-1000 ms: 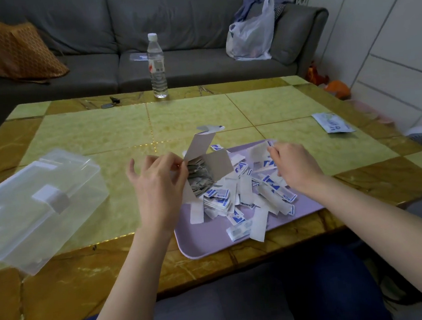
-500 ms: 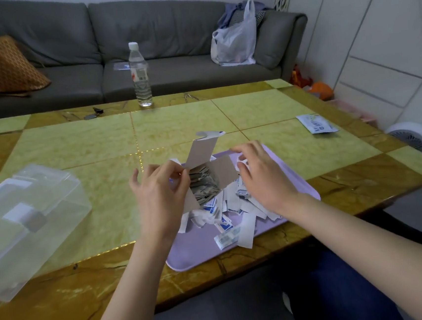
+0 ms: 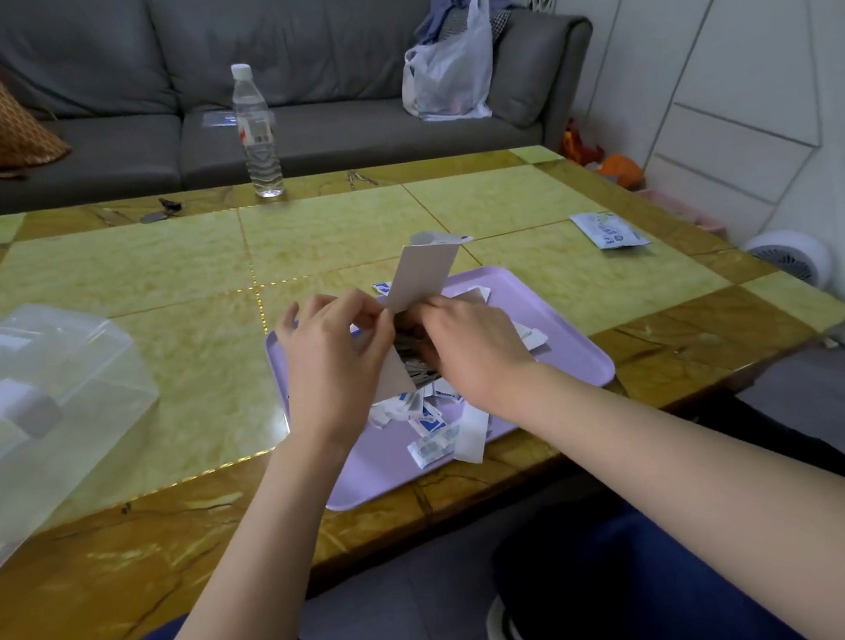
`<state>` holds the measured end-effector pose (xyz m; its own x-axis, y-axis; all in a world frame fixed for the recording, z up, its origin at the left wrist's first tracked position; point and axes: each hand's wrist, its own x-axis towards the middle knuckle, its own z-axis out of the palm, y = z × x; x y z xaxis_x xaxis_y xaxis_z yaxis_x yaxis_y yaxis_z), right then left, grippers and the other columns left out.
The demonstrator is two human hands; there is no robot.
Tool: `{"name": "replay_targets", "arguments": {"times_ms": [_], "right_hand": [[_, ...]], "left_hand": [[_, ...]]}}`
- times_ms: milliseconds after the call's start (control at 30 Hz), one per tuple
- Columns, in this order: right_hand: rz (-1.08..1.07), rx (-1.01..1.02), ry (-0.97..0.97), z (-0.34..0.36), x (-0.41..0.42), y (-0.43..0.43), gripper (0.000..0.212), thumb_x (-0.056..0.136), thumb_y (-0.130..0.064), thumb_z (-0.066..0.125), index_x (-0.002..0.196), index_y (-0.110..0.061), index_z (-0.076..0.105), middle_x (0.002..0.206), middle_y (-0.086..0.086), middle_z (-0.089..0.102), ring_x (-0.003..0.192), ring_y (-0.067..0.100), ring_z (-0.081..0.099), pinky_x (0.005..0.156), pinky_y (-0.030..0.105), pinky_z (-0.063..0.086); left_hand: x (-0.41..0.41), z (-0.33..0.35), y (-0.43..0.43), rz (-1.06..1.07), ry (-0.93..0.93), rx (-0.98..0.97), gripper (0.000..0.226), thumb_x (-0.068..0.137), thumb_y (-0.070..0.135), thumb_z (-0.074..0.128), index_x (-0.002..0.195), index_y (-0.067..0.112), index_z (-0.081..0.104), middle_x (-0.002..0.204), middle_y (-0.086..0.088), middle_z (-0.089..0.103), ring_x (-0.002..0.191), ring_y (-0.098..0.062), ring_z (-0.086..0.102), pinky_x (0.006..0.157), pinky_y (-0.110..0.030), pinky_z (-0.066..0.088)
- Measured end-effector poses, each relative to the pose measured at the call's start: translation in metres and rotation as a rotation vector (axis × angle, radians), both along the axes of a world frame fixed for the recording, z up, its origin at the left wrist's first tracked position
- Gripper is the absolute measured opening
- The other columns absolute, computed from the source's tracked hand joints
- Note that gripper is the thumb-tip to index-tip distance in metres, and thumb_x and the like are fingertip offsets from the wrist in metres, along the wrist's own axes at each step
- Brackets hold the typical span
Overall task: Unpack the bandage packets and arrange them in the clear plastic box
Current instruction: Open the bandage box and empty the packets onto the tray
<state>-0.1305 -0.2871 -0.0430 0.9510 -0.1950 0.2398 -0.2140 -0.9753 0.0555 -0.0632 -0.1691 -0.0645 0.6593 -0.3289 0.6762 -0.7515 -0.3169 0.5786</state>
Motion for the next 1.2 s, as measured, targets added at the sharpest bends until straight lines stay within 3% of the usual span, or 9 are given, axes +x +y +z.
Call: {"name": "replay_targets", "arguments": {"times_ms": [233,367,467,600,733,833,933,1033,1200], "right_hand": [[-0.013,-0.187,0.003,0.005,0.000,0.003,0.031,0.086,-0.007,0.056,0.111,-0.025,0.060,0.108,-0.002,0.054,0.089,0.024,0.060,0.046,0.028,0.009],[0.023,-0.141,-0.085,0.001,0.000,0.001,0.025,0.084,-0.007,0.062,0.106,-0.019,0.061,0.109,0.000,0.052,0.094,0.022,0.057,0.054,0.028,0.024],[0.074,-0.019,-0.254,-0.001,-0.005,0.001,0.009,0.082,-0.012,0.067,0.081,-0.007,0.060,0.086,0.007,0.059,0.064,0.029,0.059,0.047,0.027,0.028],[0.123,0.193,-0.237,0.001,-0.011,0.006,0.023,0.100,-0.024,0.038,0.100,-0.006,0.052,0.089,0.010,0.062,0.074,0.034,0.059,0.054,0.038,0.041],[0.182,0.275,-0.122,-0.002,-0.006,0.013,0.021,0.097,-0.022,0.047,0.112,-0.008,0.049,0.109,0.010,0.062,0.091,0.034,0.061,0.070,0.041,0.047],[0.155,0.378,-0.059,-0.012,0.003,0.015,0.031,0.088,-0.007,0.056,0.117,-0.016,0.056,0.113,0.009,0.064,0.099,0.031,0.061,0.080,0.045,0.050],[0.173,0.449,-0.100,-0.012,0.010,0.017,0.038,0.082,0.003,0.054,0.112,-0.020,0.063,0.105,0.009,0.068,0.097,0.029,0.063,0.078,0.044,0.052],[0.171,0.485,-0.162,-0.004,0.010,0.016,0.018,0.090,-0.007,0.055,0.106,-0.012,0.061,0.104,0.006,0.063,0.092,0.026,0.059,0.077,0.040,0.049],[0.184,0.465,-0.205,0.003,0.010,0.008,0.014,0.096,-0.024,0.050,0.097,-0.010,0.051,0.077,-0.003,0.048,0.058,0.005,0.038,0.054,0.024,0.032]], "left_hand": [[-0.001,0.002,-0.002,-0.033,-0.044,-0.062,0.019,0.081,0.027,0.056,0.068,0.013,0.059,0.064,0.016,0.049,0.069,-0.001,0.037,0.083,-0.060,0.043],[0.001,0.001,0.001,0.012,-0.050,-0.070,0.016,0.080,0.023,0.059,0.068,0.013,0.060,0.065,0.017,0.049,0.072,-0.005,0.043,0.089,-0.057,0.040],[0.002,-0.001,0.002,0.037,-0.056,-0.063,0.017,0.081,0.022,0.059,0.068,0.012,0.059,0.066,0.013,0.052,0.073,-0.009,0.045,0.090,-0.056,0.039],[0.004,-0.007,0.003,0.039,-0.084,-0.056,0.023,0.081,0.028,0.053,0.068,0.011,0.059,0.066,0.012,0.053,0.070,-0.008,0.044,0.087,-0.058,0.042],[0.005,-0.011,0.008,0.041,-0.053,-0.067,0.023,0.082,0.029,0.053,0.069,0.010,0.059,0.067,0.015,0.053,0.070,-0.005,0.042,0.084,-0.058,0.043],[0.007,-0.014,0.014,0.055,-0.052,-0.046,0.024,0.082,0.029,0.053,0.070,0.010,0.059,0.068,0.016,0.050,0.070,-0.003,0.039,0.085,-0.058,0.041],[0.008,-0.015,0.021,0.088,-0.072,-0.027,0.023,0.083,0.028,0.052,0.070,0.010,0.058,0.068,0.016,0.050,0.070,-0.008,0.040,0.087,-0.058,0.040],[0.017,-0.014,0.034,0.171,-0.111,-0.010,0.020,0.083,0.026,0.052,0.071,0.012,0.058,0.068,0.015,0.048,0.072,-0.011,0.043,0.088,-0.057,0.040],[0.032,-0.014,0.067,0.352,-0.092,-0.006,0.014,0.083,0.019,0.060,0.072,0.011,0.059,0.067,0.004,0.059,0.075,-0.018,0.048,0.092,-0.055,0.038]]}}
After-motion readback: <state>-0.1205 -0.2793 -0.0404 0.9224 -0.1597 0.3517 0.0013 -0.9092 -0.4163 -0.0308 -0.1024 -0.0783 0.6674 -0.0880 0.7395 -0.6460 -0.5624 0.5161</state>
